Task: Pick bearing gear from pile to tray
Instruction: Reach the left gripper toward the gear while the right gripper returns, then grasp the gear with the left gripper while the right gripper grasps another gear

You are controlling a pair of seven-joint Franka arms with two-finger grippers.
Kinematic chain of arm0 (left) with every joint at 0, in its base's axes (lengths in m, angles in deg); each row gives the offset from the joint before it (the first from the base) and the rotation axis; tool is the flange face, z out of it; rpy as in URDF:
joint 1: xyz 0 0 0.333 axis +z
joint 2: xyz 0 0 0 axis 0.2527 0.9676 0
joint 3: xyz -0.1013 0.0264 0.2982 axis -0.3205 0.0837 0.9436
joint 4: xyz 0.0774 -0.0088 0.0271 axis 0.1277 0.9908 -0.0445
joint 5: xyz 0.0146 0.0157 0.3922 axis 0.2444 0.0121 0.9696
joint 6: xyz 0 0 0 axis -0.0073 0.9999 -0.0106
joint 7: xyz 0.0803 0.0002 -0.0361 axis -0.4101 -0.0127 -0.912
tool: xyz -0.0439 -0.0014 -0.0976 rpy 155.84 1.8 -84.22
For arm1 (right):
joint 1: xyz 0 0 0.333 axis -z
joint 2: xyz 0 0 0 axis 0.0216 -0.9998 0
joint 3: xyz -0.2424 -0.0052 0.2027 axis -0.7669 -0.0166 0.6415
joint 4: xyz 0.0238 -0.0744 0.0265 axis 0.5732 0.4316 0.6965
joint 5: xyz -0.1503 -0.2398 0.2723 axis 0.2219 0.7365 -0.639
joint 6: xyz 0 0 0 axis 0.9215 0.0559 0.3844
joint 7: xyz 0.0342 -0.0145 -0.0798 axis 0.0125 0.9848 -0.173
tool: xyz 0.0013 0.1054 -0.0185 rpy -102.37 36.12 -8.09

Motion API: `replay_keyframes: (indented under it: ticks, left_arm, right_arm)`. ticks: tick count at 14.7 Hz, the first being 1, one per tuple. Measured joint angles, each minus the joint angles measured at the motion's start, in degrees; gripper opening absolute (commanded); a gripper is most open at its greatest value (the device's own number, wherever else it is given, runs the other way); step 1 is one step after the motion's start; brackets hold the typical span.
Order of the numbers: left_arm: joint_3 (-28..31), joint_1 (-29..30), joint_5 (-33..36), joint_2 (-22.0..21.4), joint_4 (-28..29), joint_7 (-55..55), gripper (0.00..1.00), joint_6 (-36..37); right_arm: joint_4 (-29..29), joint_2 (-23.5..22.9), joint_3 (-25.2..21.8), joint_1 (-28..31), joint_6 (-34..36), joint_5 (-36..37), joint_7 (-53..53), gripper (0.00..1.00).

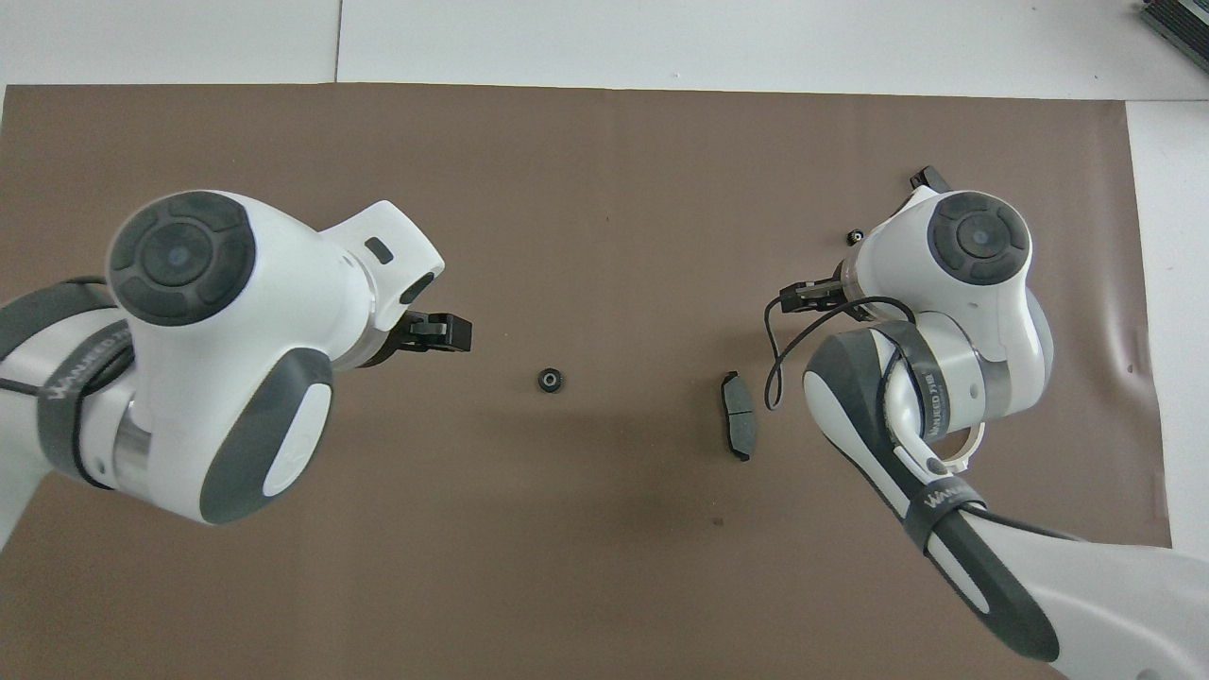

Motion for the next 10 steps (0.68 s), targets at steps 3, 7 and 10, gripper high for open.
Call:
replay_keyframes:
  ticks: [3,7,10]
  left_arm:
    - [0.1,-1.1,0.0,1.6,1.3,-1.0,1.0,-2.6]
    - [0.1,-3.5,2.4,7.1,1.9,-4.2,1.0,-7.3]
    - [0.1,-5.6,3.8,11.4,1.9,-7.2,1.0,-11.0]
  right_arm:
    - [3.8,0.1,0.0,1.5,-3.4,-0.4,-3.5,1.0]
    - [5.7,0.4,0.1,2.1,-3.8,-2.3,-7.1,0.8]
    - [6.3,0.5,0.1,2.1,-3.8,-3.4,-7.4,0.56]
